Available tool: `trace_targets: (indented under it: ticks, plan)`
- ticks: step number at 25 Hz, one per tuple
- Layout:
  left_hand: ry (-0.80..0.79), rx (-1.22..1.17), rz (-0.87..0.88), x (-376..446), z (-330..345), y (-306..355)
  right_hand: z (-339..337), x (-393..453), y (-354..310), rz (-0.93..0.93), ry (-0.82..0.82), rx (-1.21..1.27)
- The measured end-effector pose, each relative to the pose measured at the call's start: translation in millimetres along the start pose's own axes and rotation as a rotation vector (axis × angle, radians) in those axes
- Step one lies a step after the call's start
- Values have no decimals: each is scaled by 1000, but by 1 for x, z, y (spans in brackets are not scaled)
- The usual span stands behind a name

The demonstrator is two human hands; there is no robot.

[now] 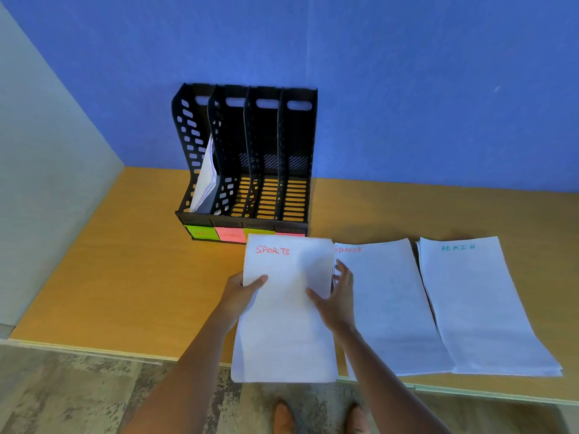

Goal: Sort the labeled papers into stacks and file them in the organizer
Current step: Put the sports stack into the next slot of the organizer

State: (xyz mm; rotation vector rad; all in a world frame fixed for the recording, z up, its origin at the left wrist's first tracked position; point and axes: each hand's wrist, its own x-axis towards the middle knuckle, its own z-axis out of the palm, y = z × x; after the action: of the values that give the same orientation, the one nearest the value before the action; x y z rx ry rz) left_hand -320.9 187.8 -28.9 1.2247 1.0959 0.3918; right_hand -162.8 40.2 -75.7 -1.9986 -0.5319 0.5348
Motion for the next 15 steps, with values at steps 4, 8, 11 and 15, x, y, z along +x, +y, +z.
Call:
trace_targets:
  ticks: [4,8,11,15]
  plan:
    - [-92,-71,116,-5,-20,37,-9,8,-22,99,-40,362]
    - [-48,-35,210,-8,-23,65,-7,8,-64,-38,-52,472]
    - [-16,-71,294,-9,-19,74,-8,4,-88,-266,-10,469]
    - [-52,-30,336,-10,-12,58,-6,0,-79,-240,-33,405]
